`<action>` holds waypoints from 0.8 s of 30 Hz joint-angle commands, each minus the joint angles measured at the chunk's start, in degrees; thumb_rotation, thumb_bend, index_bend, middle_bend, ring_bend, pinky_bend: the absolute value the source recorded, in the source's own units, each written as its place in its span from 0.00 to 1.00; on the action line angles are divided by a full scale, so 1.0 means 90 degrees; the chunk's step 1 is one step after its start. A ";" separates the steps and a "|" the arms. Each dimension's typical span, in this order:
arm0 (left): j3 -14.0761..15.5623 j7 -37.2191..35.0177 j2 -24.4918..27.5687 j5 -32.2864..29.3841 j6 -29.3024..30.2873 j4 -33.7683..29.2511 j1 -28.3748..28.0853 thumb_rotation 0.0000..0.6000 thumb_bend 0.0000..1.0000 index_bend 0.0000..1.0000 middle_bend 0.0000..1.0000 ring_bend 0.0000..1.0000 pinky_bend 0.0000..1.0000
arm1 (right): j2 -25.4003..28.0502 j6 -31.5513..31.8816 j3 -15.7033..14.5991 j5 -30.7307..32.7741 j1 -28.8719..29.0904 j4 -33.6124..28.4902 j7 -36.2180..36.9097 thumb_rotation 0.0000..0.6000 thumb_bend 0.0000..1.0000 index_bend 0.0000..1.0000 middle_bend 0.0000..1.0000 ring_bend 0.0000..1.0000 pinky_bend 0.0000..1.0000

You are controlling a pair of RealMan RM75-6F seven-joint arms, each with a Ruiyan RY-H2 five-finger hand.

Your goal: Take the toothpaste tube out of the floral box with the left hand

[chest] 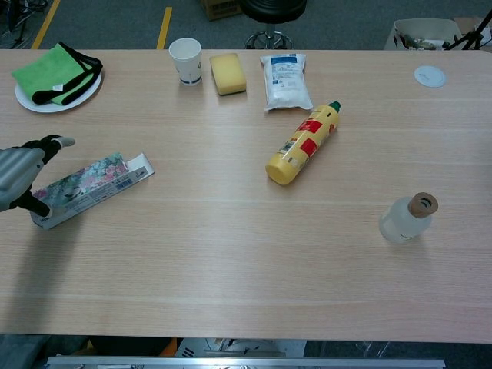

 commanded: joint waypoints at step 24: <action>-0.0046 0.0331 -0.0577 -0.0856 -0.0281 0.0734 -0.0388 1.00 0.14 0.10 0.08 0.13 0.25 | -0.0125 -0.0165 -0.0122 0.0114 -0.0039 0.0301 0.0252 1.00 0.21 0.23 0.23 0.14 0.17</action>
